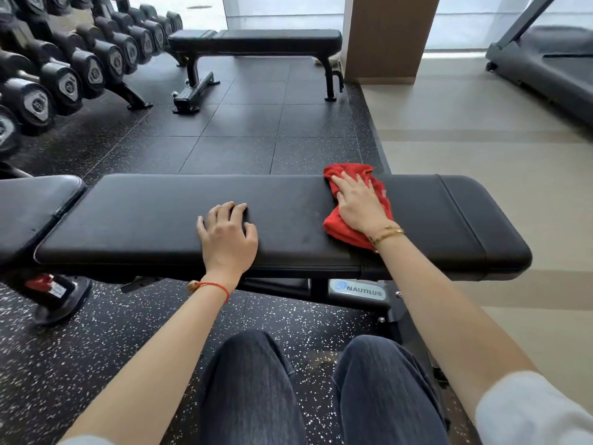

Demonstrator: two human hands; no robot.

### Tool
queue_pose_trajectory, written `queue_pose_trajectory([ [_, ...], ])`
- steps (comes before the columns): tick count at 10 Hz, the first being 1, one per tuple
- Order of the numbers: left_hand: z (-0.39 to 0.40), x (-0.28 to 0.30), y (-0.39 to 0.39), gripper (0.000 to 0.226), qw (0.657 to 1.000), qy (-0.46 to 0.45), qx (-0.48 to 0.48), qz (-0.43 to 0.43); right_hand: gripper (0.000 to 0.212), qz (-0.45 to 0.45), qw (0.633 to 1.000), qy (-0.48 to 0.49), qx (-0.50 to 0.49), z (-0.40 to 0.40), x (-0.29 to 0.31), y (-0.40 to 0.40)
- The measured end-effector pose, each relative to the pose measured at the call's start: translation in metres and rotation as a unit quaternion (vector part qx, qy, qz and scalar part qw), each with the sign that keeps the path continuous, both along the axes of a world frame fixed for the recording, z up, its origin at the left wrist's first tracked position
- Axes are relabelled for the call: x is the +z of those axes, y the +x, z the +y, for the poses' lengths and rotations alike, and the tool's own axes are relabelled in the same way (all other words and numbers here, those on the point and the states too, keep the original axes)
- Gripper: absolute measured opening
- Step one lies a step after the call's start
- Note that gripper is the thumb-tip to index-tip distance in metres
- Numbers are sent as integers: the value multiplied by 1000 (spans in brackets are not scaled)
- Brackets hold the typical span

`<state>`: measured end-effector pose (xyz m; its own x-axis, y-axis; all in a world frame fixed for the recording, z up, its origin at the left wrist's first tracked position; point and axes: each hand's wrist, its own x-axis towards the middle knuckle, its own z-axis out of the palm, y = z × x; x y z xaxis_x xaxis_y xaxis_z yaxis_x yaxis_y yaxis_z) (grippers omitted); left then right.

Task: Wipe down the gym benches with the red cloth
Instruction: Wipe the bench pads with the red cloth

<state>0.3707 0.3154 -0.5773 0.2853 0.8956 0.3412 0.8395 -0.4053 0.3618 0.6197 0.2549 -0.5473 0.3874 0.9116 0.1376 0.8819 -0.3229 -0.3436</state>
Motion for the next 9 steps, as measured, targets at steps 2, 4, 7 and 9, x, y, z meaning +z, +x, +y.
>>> queue_pose_trajectory([
  [2,1,-2,-2,44,1000,0,-1,1,50,-8,991,3,137,-19,-4,-35],
  [4,2,-4,-1,44,1000,0,-4,3,50,-12,986,22,163,-41,-9,-34],
  [7,5,-5,0,44,1000,7,5,20,48,32,996,-10,87,55,4,-74],
  [9,6,-4,-1,50,1000,15,10,26,49,35,982,22,183,20,-8,-102],
])
